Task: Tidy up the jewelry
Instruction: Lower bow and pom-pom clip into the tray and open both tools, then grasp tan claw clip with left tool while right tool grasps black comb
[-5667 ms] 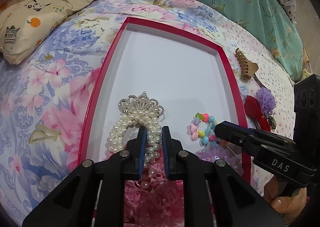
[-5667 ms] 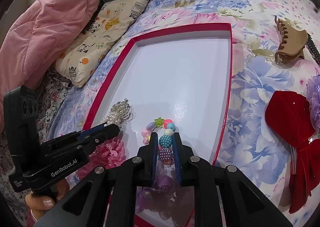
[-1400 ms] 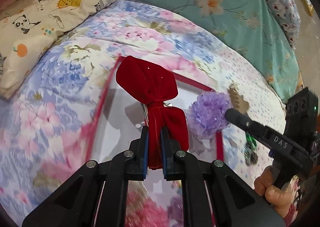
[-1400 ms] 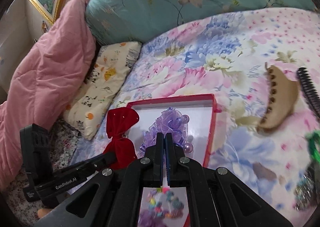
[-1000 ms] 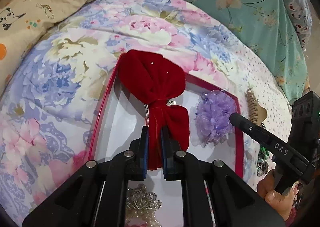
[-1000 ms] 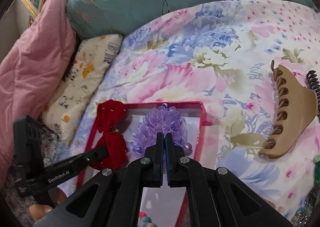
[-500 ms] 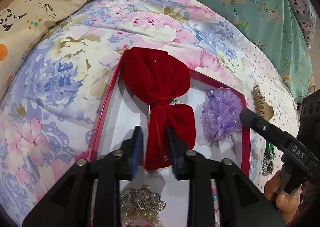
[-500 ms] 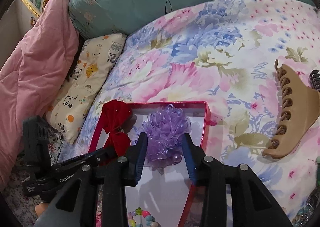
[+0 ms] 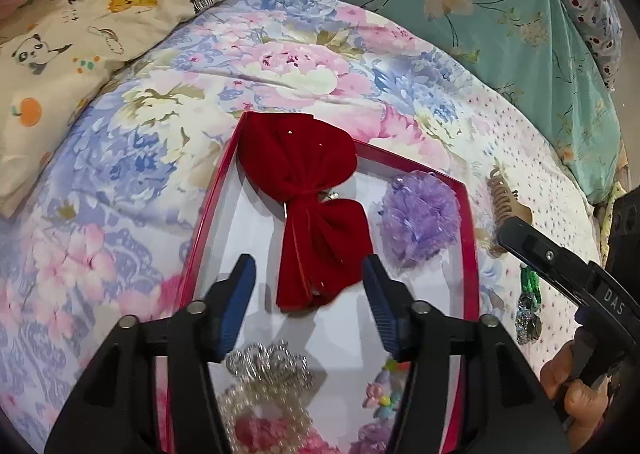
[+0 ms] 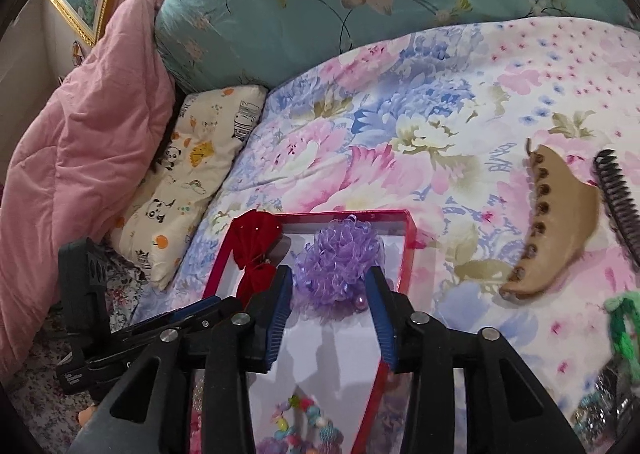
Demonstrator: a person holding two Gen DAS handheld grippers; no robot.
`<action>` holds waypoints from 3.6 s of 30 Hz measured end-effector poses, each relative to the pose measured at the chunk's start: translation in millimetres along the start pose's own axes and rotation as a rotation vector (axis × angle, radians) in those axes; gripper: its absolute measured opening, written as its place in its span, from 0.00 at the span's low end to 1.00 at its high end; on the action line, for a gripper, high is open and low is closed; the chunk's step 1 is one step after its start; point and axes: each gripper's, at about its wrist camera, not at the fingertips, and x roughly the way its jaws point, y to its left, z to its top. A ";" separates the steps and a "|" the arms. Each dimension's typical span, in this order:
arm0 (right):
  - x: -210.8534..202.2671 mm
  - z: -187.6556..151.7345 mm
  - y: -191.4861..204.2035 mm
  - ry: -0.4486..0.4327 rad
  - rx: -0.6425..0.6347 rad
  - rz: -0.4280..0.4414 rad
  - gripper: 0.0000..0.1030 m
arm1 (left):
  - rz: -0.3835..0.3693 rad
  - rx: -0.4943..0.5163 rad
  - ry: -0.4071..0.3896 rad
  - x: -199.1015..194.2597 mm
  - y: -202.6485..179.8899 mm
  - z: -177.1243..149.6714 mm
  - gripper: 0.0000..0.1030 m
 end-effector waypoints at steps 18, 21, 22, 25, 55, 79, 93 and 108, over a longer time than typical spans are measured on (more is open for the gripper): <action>-82.1 -35.0 -63.4 -0.051 0.096 -0.082 0.44 | -0.076 0.039 -0.016 -25.3 -51.3 -19.2 0.60; -95.3 -38.0 -78.7 -0.062 0.116 -0.107 0.45 | -0.071 0.047 -0.018 -26.2 -59.3 -21.0 0.60; -97.7 -39.1 -81.9 -0.063 0.122 -0.110 0.45 | -0.075 0.049 -0.016 -26.4 -61.2 -21.5 0.60; -107.0 -41.6 -93.3 -0.071 0.139 -0.125 0.45 | -0.083 0.069 -0.011 -28.5 -70.6 -23.0 0.60; -124.3 -17.2 -189.3 -0.130 0.285 -0.212 0.49 | -0.167 0.208 0.072 28.2 -194.8 -12.5 0.69; -54.8 13.3 -203.1 0.110 -0.020 -0.230 0.48 | -0.146 0.254 0.171 115.2 -239.8 24.9 0.71; -111.2 -2.0 -185.8 -0.017 0.088 -0.150 0.48 | -0.147 0.292 0.133 113.4 -246.9 24.2 0.48; -130.9 -32.2 -122.8 -0.020 0.024 -0.102 0.48 | -0.193 0.216 -0.016 -16.5 -175.4 -20.3 0.48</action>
